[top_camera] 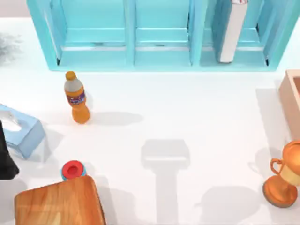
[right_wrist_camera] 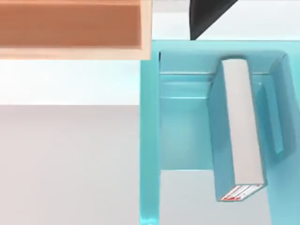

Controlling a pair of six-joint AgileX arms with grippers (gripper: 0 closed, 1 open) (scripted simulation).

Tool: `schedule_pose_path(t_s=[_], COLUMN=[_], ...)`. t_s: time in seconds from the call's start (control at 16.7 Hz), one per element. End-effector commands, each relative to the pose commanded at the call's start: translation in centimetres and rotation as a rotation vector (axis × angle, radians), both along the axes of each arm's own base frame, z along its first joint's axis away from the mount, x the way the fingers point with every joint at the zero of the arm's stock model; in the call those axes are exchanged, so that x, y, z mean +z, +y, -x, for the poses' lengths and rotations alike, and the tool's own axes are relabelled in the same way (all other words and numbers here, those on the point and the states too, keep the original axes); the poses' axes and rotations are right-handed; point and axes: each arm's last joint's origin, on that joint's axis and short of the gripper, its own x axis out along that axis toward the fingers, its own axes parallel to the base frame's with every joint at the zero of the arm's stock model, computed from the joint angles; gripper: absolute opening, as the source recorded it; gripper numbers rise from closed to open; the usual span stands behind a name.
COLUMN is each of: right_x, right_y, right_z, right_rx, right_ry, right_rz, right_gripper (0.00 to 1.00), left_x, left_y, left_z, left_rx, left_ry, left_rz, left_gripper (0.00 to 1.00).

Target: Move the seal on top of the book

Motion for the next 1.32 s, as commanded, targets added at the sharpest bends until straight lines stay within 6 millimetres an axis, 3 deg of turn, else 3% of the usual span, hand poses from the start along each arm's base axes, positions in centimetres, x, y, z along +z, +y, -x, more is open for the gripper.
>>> schedule_pose_path(t_s=[0.24, 0.6, 0.78, 1.02, 1.32], right_x=[0.5, 4.8, 6.5, 6.8, 3.6], right_y=[0.1, 0.8, 1.9, 4.6, 9.3], right_z=[-0.1, -2.4, -6.0, -12.2, -19.4], right_rx=[-0.002, -0.015, -0.023, -0.03, -0.034], right_ry=[-0.005, -0.004, 0.051, 0.113, 0.16], right_rz=[0.0, -0.008, -0.011, -0.011, -0.011], right_gripper=[1.0, 1.0, 1.0, 1.0, 1.0], left_x=[0.0, 0.0, 0.0, 0.0, 0.0], left_y=[0.0, 0.0, 0.0, 0.0, 0.0], left_z=[0.0, 0.0, 0.0, 0.0, 0.0], left_rx=[0.0, 0.0, 0.0, 0.0, 0.0], left_ry=[0.0, 0.0, 0.0, 0.0, 0.0], left_rz=[0.0, 0.0, 0.0, 0.0, 0.0], left_gripper=[1.0, 1.0, 1.0, 1.0, 1.0])
